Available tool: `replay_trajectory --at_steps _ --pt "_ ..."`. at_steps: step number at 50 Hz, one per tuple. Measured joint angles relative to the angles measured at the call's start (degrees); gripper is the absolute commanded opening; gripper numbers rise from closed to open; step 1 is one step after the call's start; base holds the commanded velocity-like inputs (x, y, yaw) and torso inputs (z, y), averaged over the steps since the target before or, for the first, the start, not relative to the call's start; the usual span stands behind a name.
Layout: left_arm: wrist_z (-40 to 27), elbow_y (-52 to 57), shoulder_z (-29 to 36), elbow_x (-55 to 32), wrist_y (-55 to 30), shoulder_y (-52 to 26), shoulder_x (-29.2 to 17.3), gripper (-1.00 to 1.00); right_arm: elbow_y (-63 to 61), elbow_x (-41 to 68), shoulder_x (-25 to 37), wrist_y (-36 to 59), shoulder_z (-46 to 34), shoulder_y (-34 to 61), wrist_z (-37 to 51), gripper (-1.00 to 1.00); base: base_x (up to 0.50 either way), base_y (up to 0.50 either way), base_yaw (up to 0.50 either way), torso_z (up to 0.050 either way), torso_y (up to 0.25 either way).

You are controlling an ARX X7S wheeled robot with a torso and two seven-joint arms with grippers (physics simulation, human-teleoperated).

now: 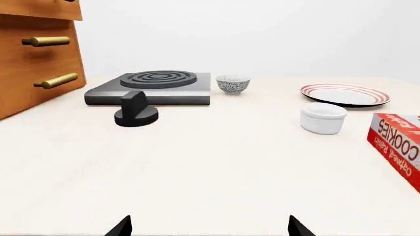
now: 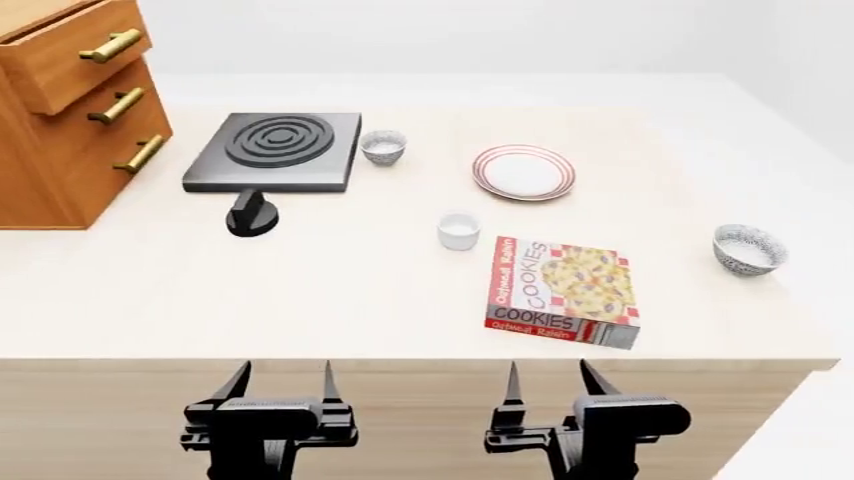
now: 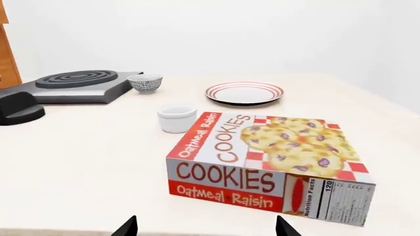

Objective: Pick the akita bowl next to the cookies box and place it on the plate.

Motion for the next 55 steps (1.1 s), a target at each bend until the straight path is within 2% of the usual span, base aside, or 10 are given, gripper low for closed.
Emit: replay_trajectory --at_steps 7,13,23,30,40,55 --pt "-0.7 -0.4 0.6 -0.3 0.2 -0.2 -0.4 1.00 0.5 0.7 0.5 -0.2 -0.3 0.2 0.6 1.00 0.00 -0.49 0.00 0.000 0.000" --pt "-0.8 2.7 0.9 -1.7 -3.5 -0.9 -1.1 1.00 -2.0 1.6 1.3 3.5 -0.4 1.3 1.5 1.00 0.00 -0.03 0.00 0.000 0.000" --pt "-2.3 18.3 0.0 -5.5 -26.7 -10.8 -5.1 1.00 -15.8 6.7 3.9 27.4 0.3 12.4 3.2 1.00 0.00 0.00 0.00 0.000 0.000" --pt "-3.0 23.5 -0.5 -6.9 -34.8 -15.1 -6.5 1.00 -18.2 9.4 4.6 35.5 1.5 18.3 3.2 1.00 0.38 0.00 0.00 0.000 0.000" --pt "-3.6 25.7 -0.7 -7.5 -39.0 -17.5 -7.5 1.00 -17.8 10.6 5.0 39.1 1.7 22.2 3.2 1.00 0.50 0.00 0.00 0.000 0.000" --pt "-4.1 25.6 0.0 -7.3 -40.2 -19.0 -8.5 1.00 -16.6 11.7 5.3 40.0 1.8 24.2 3.2 1.00 0.50 0.00 0.00 0.000 0.000"
